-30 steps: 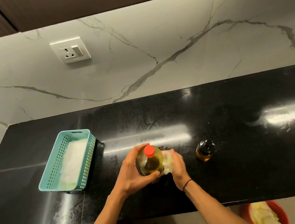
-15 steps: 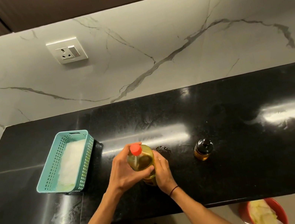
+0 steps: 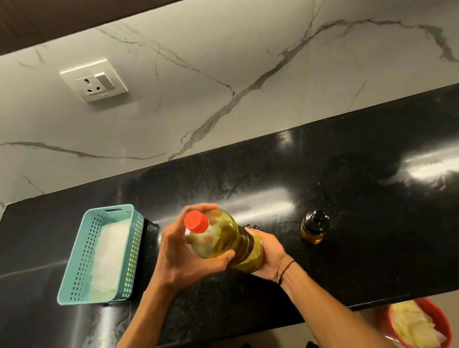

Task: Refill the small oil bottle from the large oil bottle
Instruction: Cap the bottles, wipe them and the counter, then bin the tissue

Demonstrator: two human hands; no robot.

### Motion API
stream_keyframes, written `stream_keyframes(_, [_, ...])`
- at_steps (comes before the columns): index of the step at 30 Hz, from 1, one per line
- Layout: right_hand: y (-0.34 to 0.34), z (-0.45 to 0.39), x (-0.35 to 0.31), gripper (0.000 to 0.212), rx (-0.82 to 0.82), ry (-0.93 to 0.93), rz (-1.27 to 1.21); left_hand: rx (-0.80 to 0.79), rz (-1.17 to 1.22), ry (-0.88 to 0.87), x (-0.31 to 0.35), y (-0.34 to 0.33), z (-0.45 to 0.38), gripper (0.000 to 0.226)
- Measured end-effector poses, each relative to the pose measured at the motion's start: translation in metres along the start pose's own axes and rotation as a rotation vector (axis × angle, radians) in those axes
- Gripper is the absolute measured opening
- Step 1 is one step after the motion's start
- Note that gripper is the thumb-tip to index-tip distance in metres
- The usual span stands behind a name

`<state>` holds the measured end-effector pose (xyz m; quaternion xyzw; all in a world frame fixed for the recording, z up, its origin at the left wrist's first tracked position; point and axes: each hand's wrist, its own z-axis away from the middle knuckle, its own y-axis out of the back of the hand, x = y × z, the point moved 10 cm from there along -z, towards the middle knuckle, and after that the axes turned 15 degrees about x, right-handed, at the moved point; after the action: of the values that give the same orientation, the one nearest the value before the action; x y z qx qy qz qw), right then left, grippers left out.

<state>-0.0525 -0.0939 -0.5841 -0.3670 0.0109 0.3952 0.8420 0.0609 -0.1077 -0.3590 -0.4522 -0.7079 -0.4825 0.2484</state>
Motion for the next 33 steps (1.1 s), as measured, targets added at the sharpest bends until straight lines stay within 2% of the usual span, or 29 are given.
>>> stream_keyframes(3, [0.01, 0.005, 0.014, 0.057, 0.036, -0.037, -0.105, 0.091, -0.007, -0.024, 0.004, 0.008, -0.008, 0.084])
stream_keyframes(7, [0.015, 0.006, 0.029, 0.055, 0.12, -0.041, -0.304, 0.099, -0.069, -0.073, 0.01, 0.005, -0.003, 0.084])
stream_keyframes(12, [0.024, 0.01, 0.054, 0.06, 0.171, -0.091, -0.189, 0.184, -0.12, -0.031, -0.008, 0.017, -0.009, 0.086])
stream_keyframes(14, [0.041, 0.012, 0.053, 0.055, 0.268, -0.028, -0.036, 0.2, -0.144, -0.032, -0.016, 0.019, -0.012, 0.089])
stream_keyframes(15, [0.055, 0.011, 0.046, 0.048, 0.357, 0.079, 0.091, 0.211, -0.148, -0.031, -0.02, 0.021, -0.014, 0.089])
stream_keyframes(17, [0.073, 0.018, 0.015, 0.031, 0.564, 0.429, 0.477, 0.238, -0.154, -0.015, -0.029, 0.024, -0.022, 0.086])
stream_keyframes(19, [0.069, 0.028, -0.012, 0.028, 0.669, 0.808, 0.91, 0.255, -0.17, 0.006, -0.039, 0.022, -0.034, 0.085])
stream_keyframes(23, [0.051, 0.022, -0.024, 0.048, 0.628, 1.152, 1.421, 0.254, -0.186, 0.014, -0.056, 0.003, -0.057, 0.083])
stream_keyframes(26, [0.043, 0.015, -0.006, 0.052, 0.483, 1.222, 1.906, 0.251, -0.198, 0.039, -0.073, -0.01, -0.072, 0.08])
stream_keyframes(29, [0.052, 0.016, 0.006, 0.045, 0.441, 1.18, 2.017, 0.247, -0.222, 0.051, -0.085, -0.023, -0.088, 0.079])
stream_keyframes(33, [0.051, 0.022, 0.004, 0.036, 0.461, 1.311, 1.933, 0.258, -0.222, 0.036, -0.086, -0.042, -0.11, 0.077])
